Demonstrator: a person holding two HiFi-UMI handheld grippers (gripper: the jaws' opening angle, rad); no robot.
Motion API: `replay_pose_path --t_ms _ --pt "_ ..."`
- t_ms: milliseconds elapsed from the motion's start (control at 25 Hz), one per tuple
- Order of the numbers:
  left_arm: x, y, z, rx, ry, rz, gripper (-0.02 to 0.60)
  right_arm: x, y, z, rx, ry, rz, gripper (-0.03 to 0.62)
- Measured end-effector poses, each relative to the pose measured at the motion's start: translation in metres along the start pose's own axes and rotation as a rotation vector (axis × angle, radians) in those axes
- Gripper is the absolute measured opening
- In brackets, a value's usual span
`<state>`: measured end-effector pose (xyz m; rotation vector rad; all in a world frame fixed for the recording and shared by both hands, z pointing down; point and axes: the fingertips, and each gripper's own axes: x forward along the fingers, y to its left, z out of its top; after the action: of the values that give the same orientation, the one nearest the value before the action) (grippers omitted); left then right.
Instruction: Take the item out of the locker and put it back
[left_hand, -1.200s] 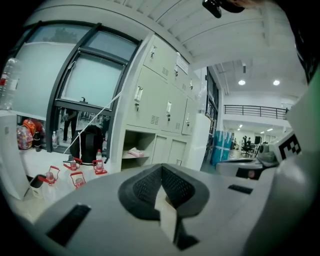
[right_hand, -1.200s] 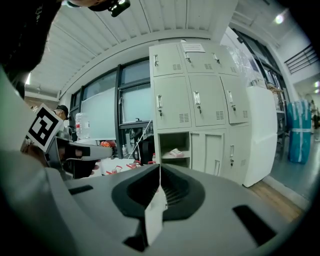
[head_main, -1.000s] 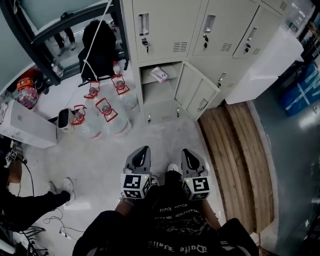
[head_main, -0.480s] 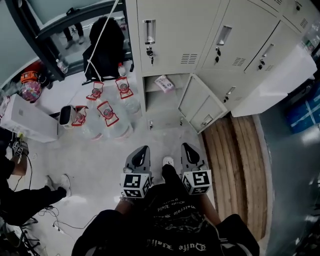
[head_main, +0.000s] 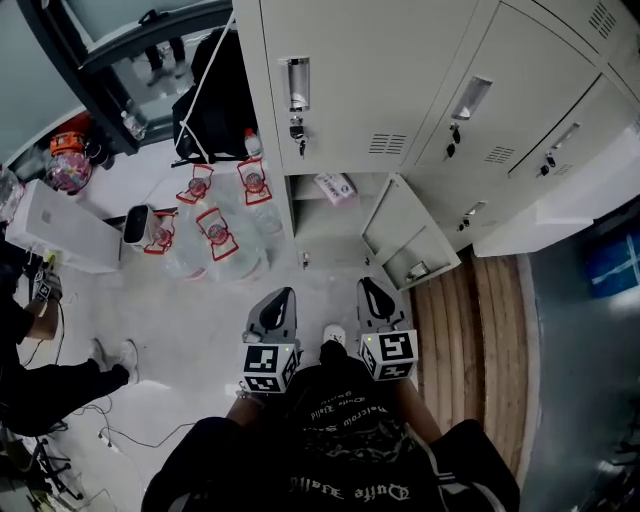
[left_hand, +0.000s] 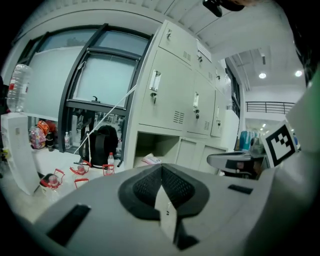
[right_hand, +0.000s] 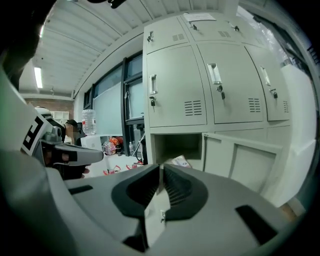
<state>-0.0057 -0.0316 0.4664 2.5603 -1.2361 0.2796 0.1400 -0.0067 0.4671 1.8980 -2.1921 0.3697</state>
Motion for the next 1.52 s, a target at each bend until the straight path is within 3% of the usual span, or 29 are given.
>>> replay_pose_path --t_ms 80,240,520,720,1000,1520 --pt "0.009 0.0 0.003 -0.006 -0.001 0.02 0.006 0.015 -0.008 0.001 -0.008 0.019 0.019 0.019" --pt "0.025 0.004 0.006 -0.023 -0.002 0.071 0.006 0.044 -0.016 0.003 -0.021 0.062 0.089 0.152" --pt "0.045 0.009 0.007 -0.057 -0.004 0.163 0.006 0.091 -0.033 0.008 -0.067 0.085 0.155 0.181" --pt "0.051 0.012 0.003 -0.074 0.011 0.202 0.006 0.131 -0.044 0.01 -0.099 0.104 0.155 0.181" --pt "0.061 0.024 0.009 -0.069 0.021 0.209 0.006 0.174 -0.064 0.005 -0.095 0.133 0.093 0.184" --pt "0.051 0.041 0.005 -0.042 0.099 0.202 0.006 0.239 -0.069 -0.028 -0.117 0.233 0.058 0.201"
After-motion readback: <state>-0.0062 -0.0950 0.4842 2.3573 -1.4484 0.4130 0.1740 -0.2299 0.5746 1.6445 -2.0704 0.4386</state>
